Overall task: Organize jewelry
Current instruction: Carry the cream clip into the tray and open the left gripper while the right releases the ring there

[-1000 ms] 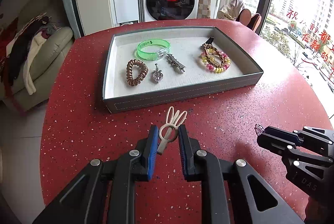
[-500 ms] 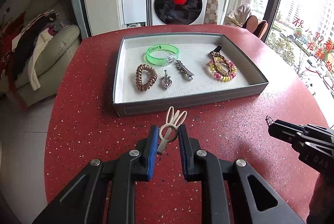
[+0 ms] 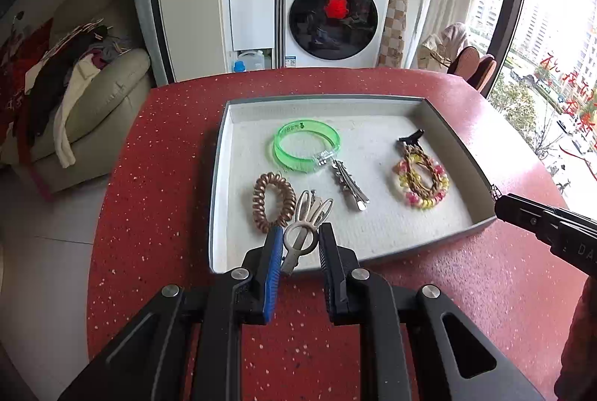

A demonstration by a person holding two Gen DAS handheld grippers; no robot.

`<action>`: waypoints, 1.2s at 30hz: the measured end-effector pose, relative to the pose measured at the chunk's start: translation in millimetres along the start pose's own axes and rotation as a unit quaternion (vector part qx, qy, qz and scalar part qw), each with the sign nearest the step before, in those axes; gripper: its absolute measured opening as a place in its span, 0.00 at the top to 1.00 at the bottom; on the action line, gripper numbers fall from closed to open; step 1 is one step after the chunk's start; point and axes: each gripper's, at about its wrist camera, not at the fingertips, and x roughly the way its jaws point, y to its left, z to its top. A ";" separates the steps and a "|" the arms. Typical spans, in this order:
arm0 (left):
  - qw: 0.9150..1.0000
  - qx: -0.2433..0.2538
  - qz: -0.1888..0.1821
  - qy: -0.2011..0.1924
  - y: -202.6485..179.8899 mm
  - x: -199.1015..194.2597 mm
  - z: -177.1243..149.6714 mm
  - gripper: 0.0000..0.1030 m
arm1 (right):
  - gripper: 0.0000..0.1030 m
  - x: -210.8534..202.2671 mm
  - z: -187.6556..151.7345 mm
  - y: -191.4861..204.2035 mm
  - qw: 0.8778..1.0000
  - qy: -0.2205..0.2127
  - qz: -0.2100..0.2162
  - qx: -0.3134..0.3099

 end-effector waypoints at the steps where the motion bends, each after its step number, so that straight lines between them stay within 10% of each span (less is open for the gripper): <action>1: 1.000 -0.004 0.003 0.002 1.3 4.3 3.8 0.63 | 0.84 3.2 3.4 -0.2 1.000 0.000 -0.002 -0.001; 32: 0.998 0.031 0.049 0.029 -24.4 78.4 19.8 0.62 | 0.83 72.9 22.0 -12.5 0.999 0.039 -0.035 -0.010; 36: 0.998 0.026 0.055 0.023 -22.7 74.3 19.9 0.62 | 0.57 66.9 22.8 -13.0 0.999 0.033 -0.027 -0.002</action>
